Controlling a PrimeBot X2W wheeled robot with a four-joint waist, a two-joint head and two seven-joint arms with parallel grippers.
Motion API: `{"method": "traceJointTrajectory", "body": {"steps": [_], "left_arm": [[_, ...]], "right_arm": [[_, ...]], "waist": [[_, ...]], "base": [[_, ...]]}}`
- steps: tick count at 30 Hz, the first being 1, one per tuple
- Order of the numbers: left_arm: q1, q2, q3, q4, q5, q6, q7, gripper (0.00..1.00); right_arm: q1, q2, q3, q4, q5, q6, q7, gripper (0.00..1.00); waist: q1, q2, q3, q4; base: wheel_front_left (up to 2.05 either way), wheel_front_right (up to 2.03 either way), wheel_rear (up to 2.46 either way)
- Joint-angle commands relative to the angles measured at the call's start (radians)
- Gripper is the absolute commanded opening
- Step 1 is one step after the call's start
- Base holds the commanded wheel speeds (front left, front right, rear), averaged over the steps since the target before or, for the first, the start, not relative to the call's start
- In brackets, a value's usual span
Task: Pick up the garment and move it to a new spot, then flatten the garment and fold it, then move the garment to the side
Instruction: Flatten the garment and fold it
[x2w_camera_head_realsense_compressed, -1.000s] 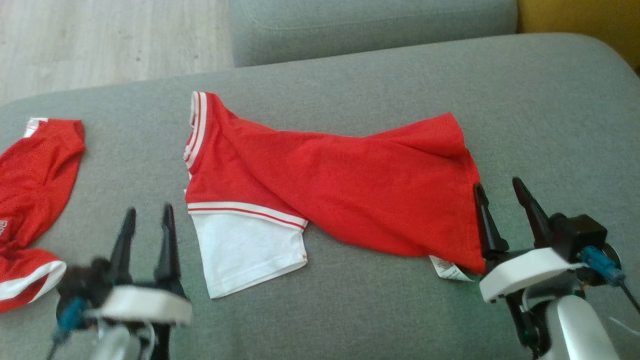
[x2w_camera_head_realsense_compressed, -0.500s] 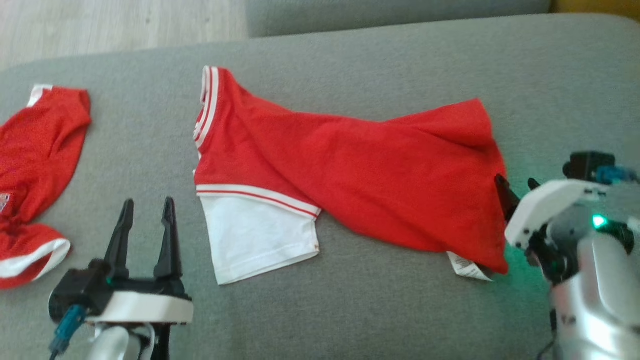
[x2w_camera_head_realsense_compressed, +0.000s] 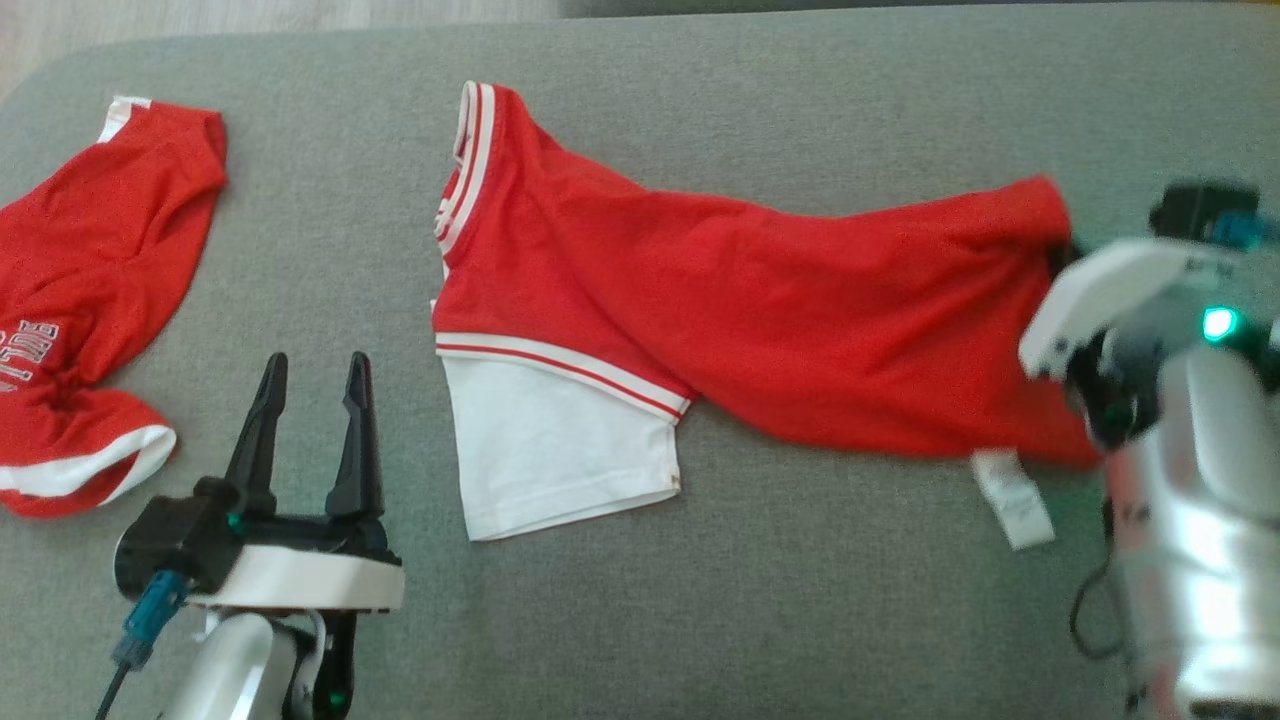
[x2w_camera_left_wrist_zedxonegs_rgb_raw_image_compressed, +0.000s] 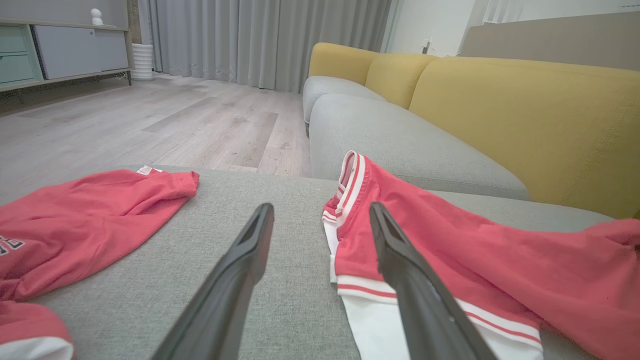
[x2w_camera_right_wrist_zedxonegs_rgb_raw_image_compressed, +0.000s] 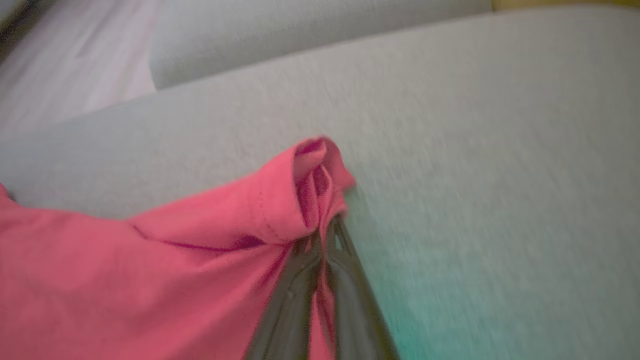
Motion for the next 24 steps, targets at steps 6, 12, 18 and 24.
{"method": "traceJointTrajectory", "body": {"steps": [6, 12, 18, 24], "left_arm": [[-0.062, -0.001, 0.024, 0.000, 0.010, -0.010, -0.005, 1.00], [-0.063, -0.011, 0.025, 0.035, 0.010, -0.015, -0.010, 1.00], [-0.023, -0.016, 0.047, 0.070, 0.010, -0.007, -0.013, 1.00], [0.044, -0.009, 0.070, 0.100, 0.020, 0.006, -0.015, 1.00]], "right_arm": [[-0.154, -0.019, 0.011, 0.060, -0.008, 0.008, -0.106, 0.46], [-0.155, -0.032, 0.027, 0.134, -0.041, 0.008, -0.208, 1.00], [-0.023, -0.026, 0.091, 0.044, -0.057, 0.008, -0.431, 1.00], [0.203, -0.019, 0.226, -0.126, -0.040, 0.008, -0.550, 1.00]], "waist": [[-0.0002, 0.0000, 0.011, 0.014], [-0.0002, 0.0000, -0.019, 0.005], [-0.0002, 0.0000, -0.102, -0.034], [-0.0002, 0.0000, -0.187, -0.084]], "base": [[0.00, 0.00, 0.00], [0.00, 0.00, 0.00], [0.00, 0.00, 0.00], [0.00, 0.00, 0.00]]}}
